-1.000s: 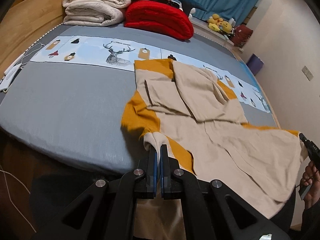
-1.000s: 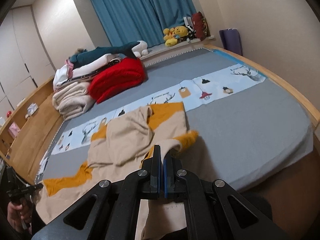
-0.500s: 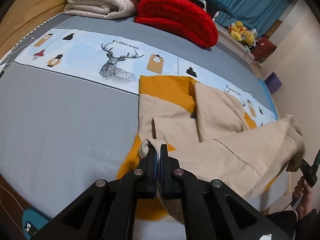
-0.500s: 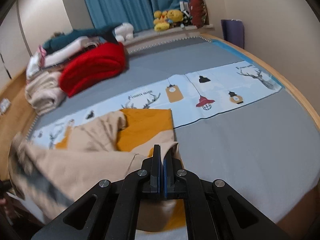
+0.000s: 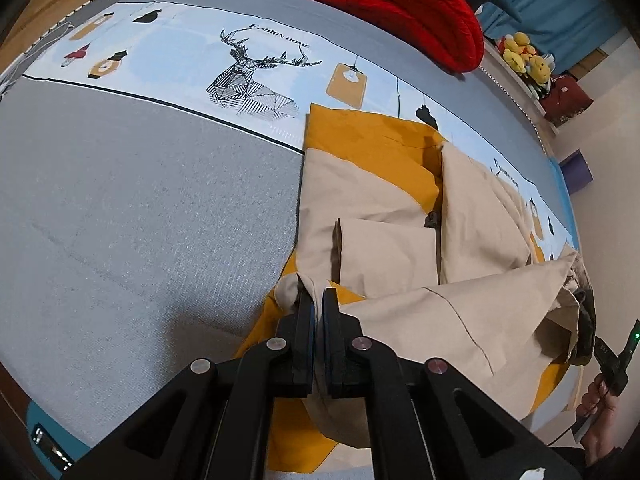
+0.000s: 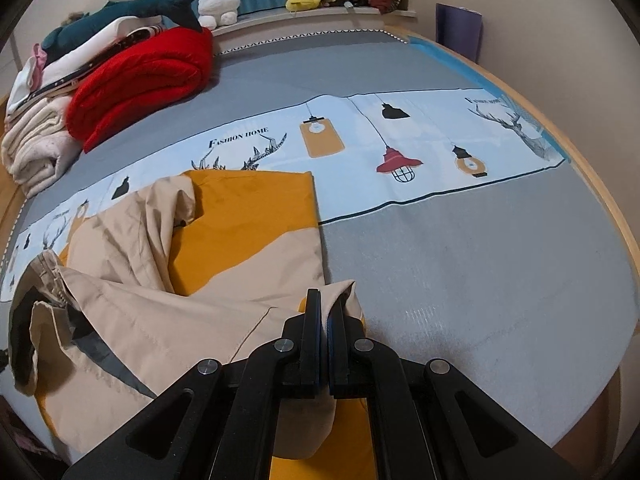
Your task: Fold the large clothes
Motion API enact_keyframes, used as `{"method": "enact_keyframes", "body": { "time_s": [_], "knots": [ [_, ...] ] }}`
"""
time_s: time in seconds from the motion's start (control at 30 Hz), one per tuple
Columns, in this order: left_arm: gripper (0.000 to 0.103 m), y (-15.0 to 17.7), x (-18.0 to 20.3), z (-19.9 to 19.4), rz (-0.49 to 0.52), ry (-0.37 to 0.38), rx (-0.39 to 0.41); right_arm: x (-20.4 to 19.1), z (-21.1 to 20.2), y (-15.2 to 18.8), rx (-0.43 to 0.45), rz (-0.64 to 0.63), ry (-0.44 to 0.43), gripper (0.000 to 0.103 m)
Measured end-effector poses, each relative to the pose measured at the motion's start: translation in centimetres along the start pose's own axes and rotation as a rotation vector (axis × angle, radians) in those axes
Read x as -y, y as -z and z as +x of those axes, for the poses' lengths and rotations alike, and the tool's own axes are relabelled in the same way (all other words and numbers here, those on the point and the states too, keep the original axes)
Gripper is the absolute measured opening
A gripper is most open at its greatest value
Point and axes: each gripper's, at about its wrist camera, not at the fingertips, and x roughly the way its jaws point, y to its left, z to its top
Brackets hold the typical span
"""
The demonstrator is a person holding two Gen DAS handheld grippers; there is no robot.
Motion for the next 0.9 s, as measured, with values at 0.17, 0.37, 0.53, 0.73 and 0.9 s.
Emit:
{"method": "enact_keyframes", "body": {
  "time_s": [0.17, 0.37, 0.53, 0.73, 0.9],
  "knots": [
    [0.025, 0.2, 0.0, -1.0, -0.015, -0.016, 0.032, 0.8, -0.6, 0.0, 0.003, 0.054, -0.033, 0.010],
    [0.041, 0.1, -1.2, -2.9, -0.066, -0.042, 0.117, 2.5, -3.0, 0.2, 0.088, 0.111, 0.005, 0.040],
    [0.041, 0.3, -1.6, -2.6, -0.063, -0.074, 0.093, 3.9, -3.5, 0.7, 0.077, 0.121, 0.005, 0.042],
    [0.041, 0.7, -1.6, -2.0, -0.064, -0.074, 0.066, 4.3, -2.8, 1.8, 0.020, 0.085, -0.008, 0.042],
    [0.040, 0.6, -2.0, -1.4, -0.074, -0.073, 0.038, 4.2, -1.5, 3.0, -0.024, 0.066, -0.027, 0.042]
  ]
}}
